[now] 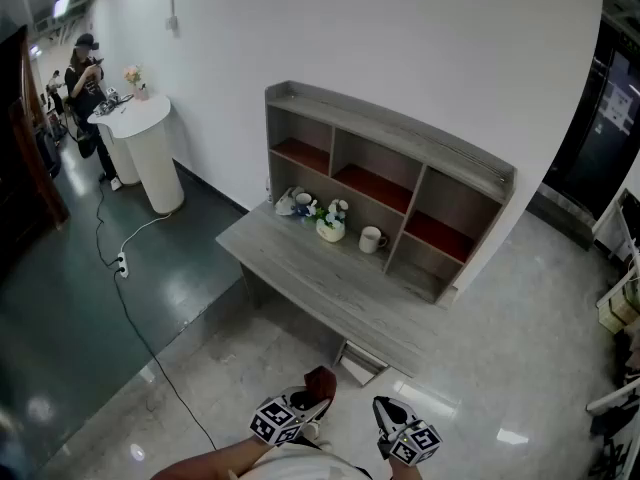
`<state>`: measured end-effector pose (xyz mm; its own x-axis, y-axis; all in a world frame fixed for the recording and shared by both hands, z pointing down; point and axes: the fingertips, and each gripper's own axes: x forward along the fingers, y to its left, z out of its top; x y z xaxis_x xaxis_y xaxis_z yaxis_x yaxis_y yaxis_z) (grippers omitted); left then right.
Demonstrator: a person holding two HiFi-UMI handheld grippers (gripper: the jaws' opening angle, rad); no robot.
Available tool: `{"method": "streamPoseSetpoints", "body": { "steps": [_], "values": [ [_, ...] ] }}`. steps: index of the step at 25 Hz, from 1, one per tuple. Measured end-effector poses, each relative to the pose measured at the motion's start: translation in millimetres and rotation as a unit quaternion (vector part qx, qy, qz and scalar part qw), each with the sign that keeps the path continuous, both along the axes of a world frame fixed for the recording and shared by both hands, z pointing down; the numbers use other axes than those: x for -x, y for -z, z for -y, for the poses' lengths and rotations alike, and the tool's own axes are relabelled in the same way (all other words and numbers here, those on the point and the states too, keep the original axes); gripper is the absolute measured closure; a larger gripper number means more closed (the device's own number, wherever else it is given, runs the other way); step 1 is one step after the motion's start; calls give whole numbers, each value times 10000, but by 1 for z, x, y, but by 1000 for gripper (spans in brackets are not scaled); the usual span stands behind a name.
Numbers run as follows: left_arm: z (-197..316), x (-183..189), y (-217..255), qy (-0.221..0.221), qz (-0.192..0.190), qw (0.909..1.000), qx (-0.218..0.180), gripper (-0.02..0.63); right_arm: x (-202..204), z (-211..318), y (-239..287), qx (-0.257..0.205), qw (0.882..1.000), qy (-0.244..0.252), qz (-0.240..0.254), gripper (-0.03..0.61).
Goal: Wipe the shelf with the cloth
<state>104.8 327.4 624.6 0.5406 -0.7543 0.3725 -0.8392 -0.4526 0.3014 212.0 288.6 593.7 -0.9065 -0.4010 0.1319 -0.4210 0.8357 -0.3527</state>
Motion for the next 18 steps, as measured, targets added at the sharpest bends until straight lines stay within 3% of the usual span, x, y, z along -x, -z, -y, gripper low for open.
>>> {"method": "streamPoseSetpoints", "body": {
  "steps": [18],
  "values": [
    [21, -37, 12, -254, 201, 9994, -139, 509, -44, 20, -2, 19, 9987, -460, 236, 574]
  ]
}}
